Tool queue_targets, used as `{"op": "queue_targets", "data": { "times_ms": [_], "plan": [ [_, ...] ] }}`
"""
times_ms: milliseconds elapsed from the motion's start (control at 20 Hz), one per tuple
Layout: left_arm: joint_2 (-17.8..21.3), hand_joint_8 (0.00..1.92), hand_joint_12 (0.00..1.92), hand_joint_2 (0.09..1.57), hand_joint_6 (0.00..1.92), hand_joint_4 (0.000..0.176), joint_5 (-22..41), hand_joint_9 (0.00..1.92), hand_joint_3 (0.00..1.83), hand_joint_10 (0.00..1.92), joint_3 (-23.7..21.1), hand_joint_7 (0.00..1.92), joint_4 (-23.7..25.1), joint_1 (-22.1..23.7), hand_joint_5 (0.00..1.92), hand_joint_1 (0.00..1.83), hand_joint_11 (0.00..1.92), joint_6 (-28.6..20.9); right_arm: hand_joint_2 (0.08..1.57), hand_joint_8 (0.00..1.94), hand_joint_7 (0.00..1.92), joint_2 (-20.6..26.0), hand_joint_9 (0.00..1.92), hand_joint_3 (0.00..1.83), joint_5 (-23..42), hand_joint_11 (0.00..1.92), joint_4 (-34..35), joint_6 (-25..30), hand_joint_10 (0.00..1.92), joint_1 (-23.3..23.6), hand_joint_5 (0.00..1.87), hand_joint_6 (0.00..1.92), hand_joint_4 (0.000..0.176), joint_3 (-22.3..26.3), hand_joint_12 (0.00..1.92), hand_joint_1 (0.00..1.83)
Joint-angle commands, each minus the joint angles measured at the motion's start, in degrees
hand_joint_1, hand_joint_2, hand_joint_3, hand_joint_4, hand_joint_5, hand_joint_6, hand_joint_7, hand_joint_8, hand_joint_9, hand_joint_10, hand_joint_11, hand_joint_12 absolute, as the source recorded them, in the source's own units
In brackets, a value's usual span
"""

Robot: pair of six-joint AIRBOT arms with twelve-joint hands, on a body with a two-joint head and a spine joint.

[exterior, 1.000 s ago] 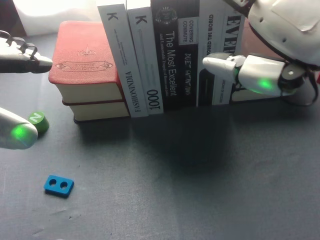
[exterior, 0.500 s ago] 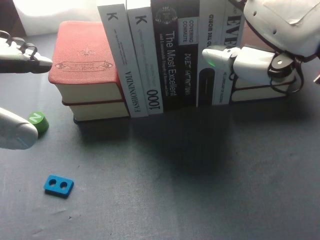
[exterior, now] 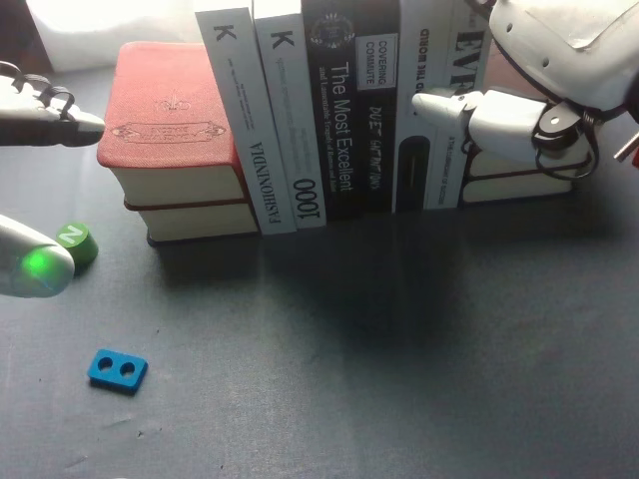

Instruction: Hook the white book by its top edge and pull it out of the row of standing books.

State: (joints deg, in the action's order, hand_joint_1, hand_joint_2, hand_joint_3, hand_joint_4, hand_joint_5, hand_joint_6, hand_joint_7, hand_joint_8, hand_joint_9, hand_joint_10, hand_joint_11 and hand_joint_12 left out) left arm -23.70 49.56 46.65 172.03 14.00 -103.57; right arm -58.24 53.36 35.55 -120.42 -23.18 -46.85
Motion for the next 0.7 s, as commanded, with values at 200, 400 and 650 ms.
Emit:
{"op": "queue_targets", "data": {
  "times_ms": [200, 400, 650],
  "plan": [
    [0.1, 0.0, 0.0, 0.89, 0.0, 0.0, -4.83, 0.0, 0.0, 0.0, 0.18, 0.0, 0.55, 0.65, 0.0, 0.0, 0.0, -0.09, 1.2, 0.0, 0.0, 0.83, 0.0, 0.0, 4.95, 0.0, -2.17, -1.24, 0.0, -0.18, 0.0, 0.0, 0.0, 1.39, 0.0, 0.0],
    [0.1, 0.0, 0.0, 0.87, 0.0, 0.0, -4.83, 0.0, 0.0, 0.0, 0.22, 0.0, 0.55, 0.66, 0.0, 0.0, 0.0, -0.09, 1.2, 0.0, 0.0, 2.25, 0.0, 0.0, 5.06, 0.0, -1.95, -3.99, 0.0, -0.91, 0.0, 0.0, 0.0, 3.8, 0.0, 0.0],
    [0.1, 0.0, 0.0, 0.89, 0.0, 0.0, -4.83, 0.0, 0.0, 0.0, 0.21, 0.0, 0.55, 0.67, 0.0, 0.0, 0.0, -0.09, 1.19, 0.0, 0.0, 4.42, 0.0, 0.0, 5.07, 0.0, -0.5, -7.02, 0.0, -1.39, 0.0, 0.0, 0.0, 7.6, 0.0, 0.0]
  ]
}}
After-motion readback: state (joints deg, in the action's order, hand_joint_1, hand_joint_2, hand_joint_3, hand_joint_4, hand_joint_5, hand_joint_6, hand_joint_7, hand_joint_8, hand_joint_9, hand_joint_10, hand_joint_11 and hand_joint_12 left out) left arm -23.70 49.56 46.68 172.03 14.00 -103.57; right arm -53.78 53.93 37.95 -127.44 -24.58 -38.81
